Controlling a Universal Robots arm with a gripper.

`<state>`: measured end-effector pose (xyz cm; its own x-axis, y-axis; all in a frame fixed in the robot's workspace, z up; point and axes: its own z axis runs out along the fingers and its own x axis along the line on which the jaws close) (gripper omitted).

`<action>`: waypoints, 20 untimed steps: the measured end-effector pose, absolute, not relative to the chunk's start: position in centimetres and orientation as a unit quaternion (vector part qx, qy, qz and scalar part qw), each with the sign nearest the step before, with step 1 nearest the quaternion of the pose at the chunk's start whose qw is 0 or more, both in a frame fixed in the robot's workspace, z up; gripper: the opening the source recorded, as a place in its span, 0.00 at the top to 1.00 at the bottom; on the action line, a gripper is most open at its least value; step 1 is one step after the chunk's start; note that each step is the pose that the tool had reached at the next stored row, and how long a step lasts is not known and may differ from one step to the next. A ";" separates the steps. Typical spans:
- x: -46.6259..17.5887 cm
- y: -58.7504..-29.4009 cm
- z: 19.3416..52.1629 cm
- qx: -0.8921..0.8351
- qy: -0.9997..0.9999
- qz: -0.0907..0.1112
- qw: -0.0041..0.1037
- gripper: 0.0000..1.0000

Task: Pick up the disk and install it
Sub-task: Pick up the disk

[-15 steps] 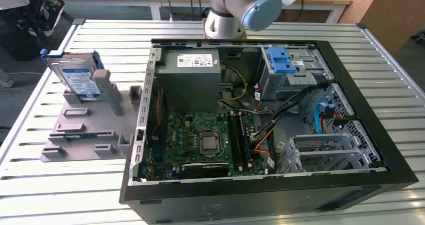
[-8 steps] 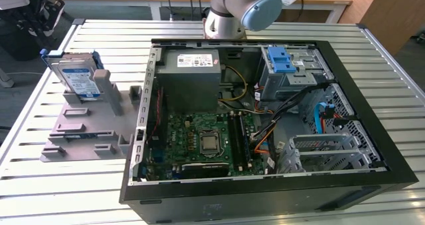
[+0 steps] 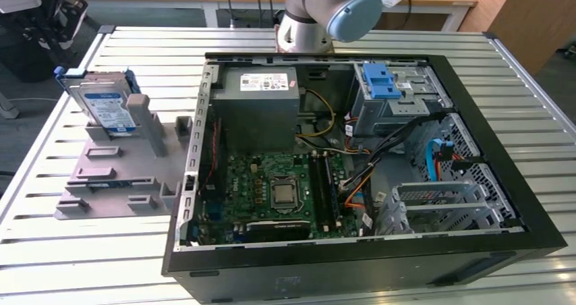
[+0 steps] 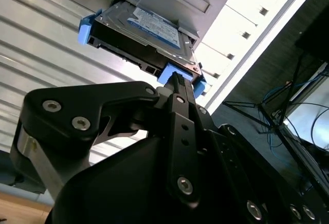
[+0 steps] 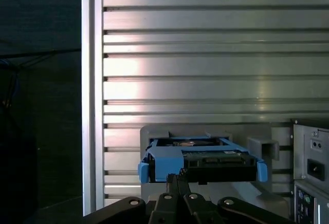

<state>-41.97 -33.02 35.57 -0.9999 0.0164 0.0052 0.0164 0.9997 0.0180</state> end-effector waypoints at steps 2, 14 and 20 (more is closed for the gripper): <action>-42.0 -33.0 35.6 0.008 -1.000 -0.009 0.003 0.89; -42.0 -33.0 35.5 0.111 -0.994 -0.007 0.004 0.89; -42.0 -33.0 35.5 0.158 -0.987 -0.007 0.004 0.89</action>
<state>-41.97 -33.02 35.46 -0.9497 -0.3130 0.0054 -0.3129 0.9497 0.0148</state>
